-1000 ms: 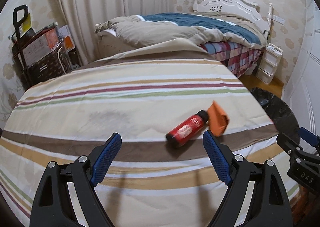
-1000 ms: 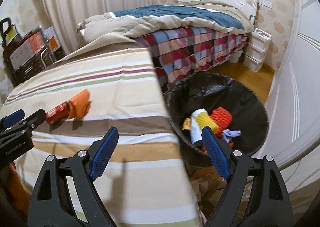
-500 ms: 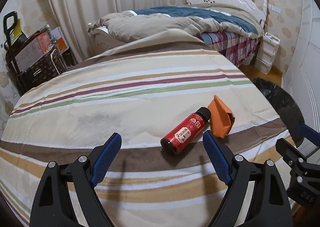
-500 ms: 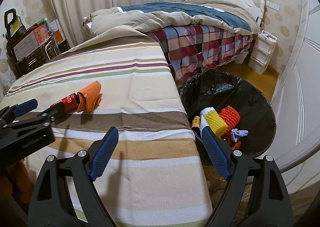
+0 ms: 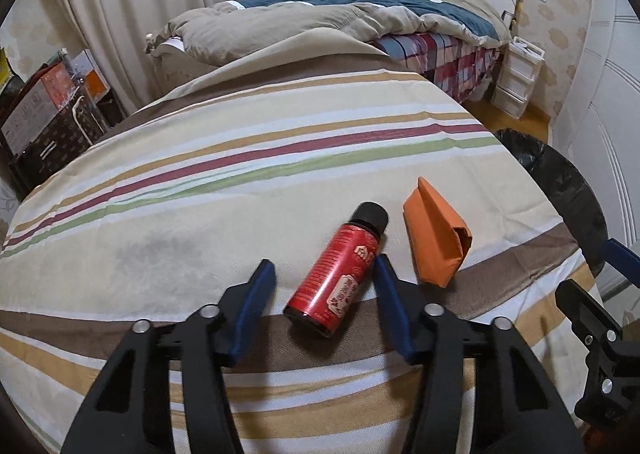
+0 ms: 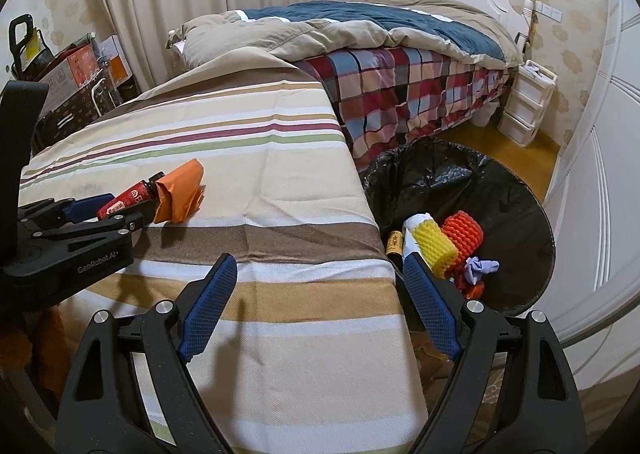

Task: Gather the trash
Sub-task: 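Grasp the red bottle with the left tool while the right tool grasps the orange cloth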

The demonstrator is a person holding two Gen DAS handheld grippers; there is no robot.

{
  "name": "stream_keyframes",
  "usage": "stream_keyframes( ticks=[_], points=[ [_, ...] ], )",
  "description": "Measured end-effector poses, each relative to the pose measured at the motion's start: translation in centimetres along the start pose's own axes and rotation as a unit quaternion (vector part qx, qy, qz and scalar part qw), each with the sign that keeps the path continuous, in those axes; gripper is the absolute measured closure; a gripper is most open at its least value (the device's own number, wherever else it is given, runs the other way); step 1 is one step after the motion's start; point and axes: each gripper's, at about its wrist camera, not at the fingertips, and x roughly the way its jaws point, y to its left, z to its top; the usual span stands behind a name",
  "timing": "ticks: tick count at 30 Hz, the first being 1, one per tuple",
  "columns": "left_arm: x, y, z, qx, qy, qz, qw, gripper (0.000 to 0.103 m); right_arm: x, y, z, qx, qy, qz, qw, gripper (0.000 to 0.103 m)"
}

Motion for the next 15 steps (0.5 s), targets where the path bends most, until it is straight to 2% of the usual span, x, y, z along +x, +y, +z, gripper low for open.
stream_keyframes(
  ticks=[2, 8, 15],
  points=[
    [-0.1, 0.0, -0.1, 0.002, -0.001, -0.001, 1.0000, 0.058, 0.0, 0.0, 0.0, 0.000, -0.001, 0.000, 1.000, 0.020],
    [-0.4, 0.6, -0.4, 0.005, -0.006, 0.011, 0.9999, 0.065, 0.4, 0.8, -0.1, -0.008, 0.000, 0.005, 1.000, 0.020],
    [-1.0, 3.4, -1.4, -0.022, -0.004, 0.023, 0.9995, 0.072, 0.7, 2.3, 0.1, -0.023, 0.004, 0.019, 1.000, 0.020]
  ],
)
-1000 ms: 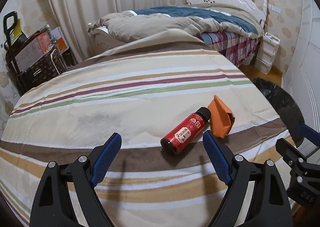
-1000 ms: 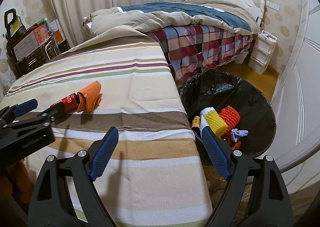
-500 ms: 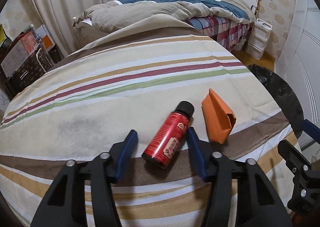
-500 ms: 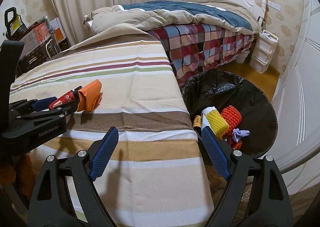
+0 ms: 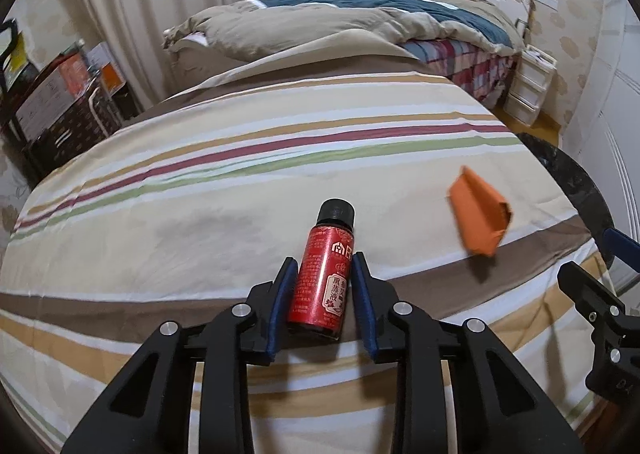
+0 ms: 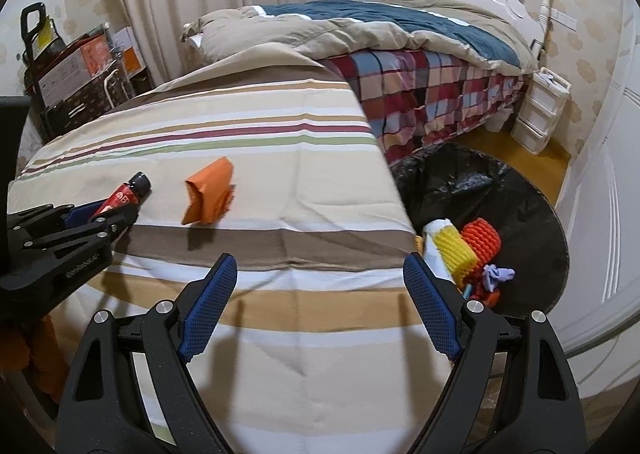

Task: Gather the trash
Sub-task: 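Grasp the red bottle with the left tool while the right tool grasps the orange cloth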

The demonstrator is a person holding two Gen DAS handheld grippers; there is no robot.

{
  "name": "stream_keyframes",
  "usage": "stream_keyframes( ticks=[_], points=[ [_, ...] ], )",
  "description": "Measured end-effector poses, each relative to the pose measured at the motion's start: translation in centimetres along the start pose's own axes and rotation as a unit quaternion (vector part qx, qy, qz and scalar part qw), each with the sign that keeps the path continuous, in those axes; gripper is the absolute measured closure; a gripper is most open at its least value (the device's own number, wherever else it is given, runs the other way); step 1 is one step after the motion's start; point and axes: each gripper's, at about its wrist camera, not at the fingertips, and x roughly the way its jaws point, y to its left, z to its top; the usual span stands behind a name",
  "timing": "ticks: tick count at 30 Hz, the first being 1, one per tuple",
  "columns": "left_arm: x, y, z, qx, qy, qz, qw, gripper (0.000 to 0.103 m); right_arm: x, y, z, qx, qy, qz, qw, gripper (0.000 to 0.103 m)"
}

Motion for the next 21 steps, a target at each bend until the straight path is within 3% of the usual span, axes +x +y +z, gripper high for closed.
stream_keyframes(
  ticks=[19, 21],
  points=[
    [-0.6, 7.2, -1.3, -0.061, 0.000, 0.040, 0.9974, 0.075, 3.3, 6.0, 3.0, -0.040, 0.021, 0.036, 0.998, 0.020],
    [-0.6, 7.7, -1.4, -0.065, 0.000, 0.042, 0.9970, 0.075, 3.7, 6.4, 3.4, -0.040, 0.022, 0.036, 0.998, 0.024]
  ],
)
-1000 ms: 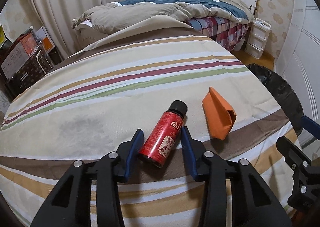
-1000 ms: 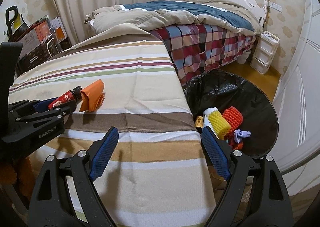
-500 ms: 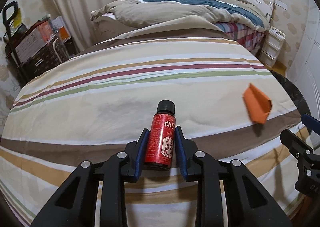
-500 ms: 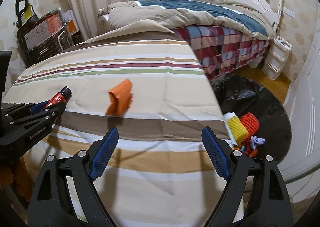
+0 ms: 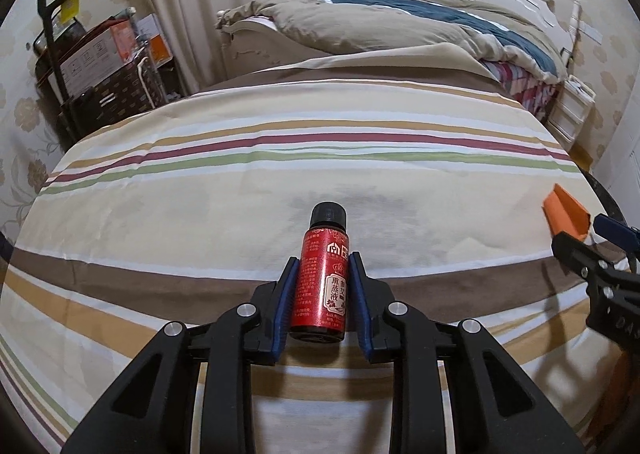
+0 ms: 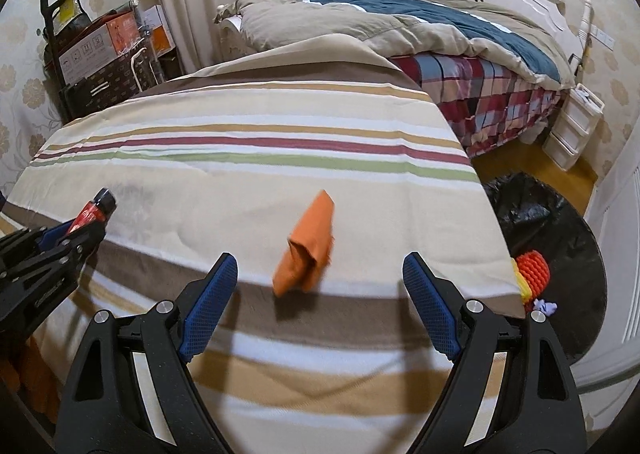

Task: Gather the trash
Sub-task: 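Grasp the red bottle with the left tool while the right tool grasps the orange cloth, then carry the red bottle and orange cloth over the black bin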

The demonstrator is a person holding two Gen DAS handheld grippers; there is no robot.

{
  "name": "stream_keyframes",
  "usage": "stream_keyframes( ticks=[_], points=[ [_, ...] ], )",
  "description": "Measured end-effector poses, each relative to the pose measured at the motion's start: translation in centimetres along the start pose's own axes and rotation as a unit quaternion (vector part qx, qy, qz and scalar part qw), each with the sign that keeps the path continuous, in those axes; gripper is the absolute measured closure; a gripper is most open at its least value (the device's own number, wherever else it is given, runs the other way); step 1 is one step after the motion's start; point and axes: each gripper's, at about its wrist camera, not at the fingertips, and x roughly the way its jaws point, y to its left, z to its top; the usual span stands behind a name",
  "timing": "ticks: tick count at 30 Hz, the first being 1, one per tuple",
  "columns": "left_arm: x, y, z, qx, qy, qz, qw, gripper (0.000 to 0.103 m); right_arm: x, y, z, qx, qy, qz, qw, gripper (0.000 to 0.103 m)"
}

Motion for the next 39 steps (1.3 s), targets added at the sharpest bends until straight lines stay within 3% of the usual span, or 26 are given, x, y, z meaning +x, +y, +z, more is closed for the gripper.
stream_keyframes(
  ticks=[9, 17, 27, 29, 39],
  points=[
    [0.1, 1.3, 0.2, -0.017, 0.000, -0.003, 0.9999, 0.075, 1.2, 1.6, 0.7, -0.013, 0.012, 0.004, 1.000, 0.055],
    [0.1, 1.4, 0.1, -0.018, 0.000, -0.004, 0.9998, 0.075, 1.1, 2.1, 0.4, -0.022, 0.014, 0.006, 1.000, 0.070],
    [0.0, 1.3, 0.1, -0.019, -0.001, -0.004, 0.9998, 0.075, 0.7, 2.2, -0.1, -0.020, 0.013, 0.018, 1.000, 0.078],
    [0.0, 1.3, 0.1, -0.019, -0.001, -0.003, 0.9998, 0.075, 0.6, 2.2, -0.2, -0.020, 0.014, 0.021, 0.999, 0.086],
    [-0.3, 1.4, 0.2, -0.021, -0.003, -0.003, 0.9998, 0.075, 0.0, 2.1, -0.9, -0.015, 0.013, 0.027, 0.999, 0.087]
  ],
)
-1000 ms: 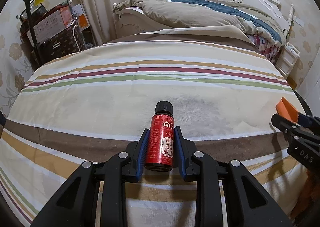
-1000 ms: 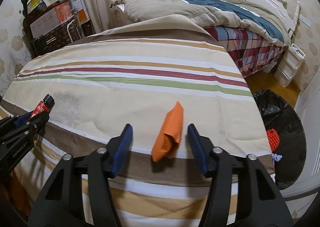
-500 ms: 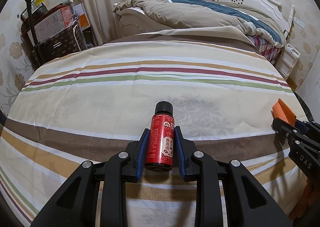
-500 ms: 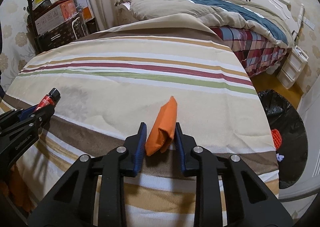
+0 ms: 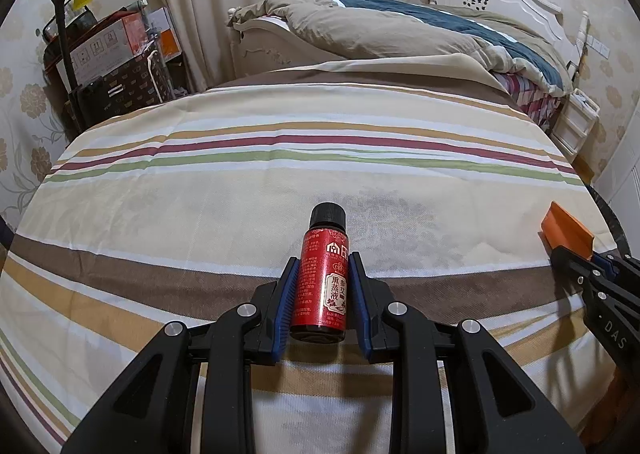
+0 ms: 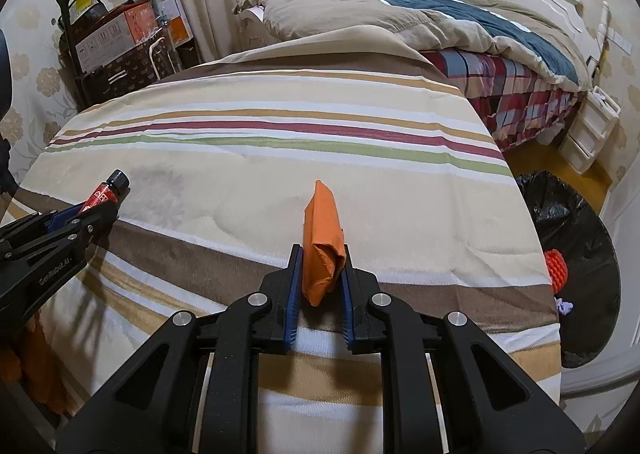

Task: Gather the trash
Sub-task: 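Carry the red bottle and orange cloth over the black bin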

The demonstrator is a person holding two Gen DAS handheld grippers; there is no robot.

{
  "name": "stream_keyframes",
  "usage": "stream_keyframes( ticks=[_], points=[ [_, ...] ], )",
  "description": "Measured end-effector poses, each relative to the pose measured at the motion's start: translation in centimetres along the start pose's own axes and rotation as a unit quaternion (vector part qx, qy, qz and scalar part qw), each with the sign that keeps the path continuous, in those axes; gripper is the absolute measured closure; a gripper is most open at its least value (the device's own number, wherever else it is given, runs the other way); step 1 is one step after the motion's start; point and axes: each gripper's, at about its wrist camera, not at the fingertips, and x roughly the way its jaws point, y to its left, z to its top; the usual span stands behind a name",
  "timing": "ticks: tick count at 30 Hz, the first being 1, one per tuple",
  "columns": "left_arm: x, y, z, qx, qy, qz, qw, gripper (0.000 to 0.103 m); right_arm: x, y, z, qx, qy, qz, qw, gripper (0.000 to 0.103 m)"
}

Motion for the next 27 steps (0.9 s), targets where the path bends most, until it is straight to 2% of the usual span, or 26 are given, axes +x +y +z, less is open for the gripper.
stream_keyframes(
  ticks=[14, 27],
  points=[
    [-1.1, -0.9, -0.8, -0.004, -0.013, -0.017, 0.9998, 0.076, -0.9, -0.9, -0.7, 0.008, -0.007, 0.001, 1.000, 0.087],
    [-3.4, -4.9, -1.7, 0.013, -0.040, -0.048, 0.9980, 0.076, -3.8, -3.5, -2.0, 0.029, -0.031, -0.009, 0.999, 0.087]
  ],
)
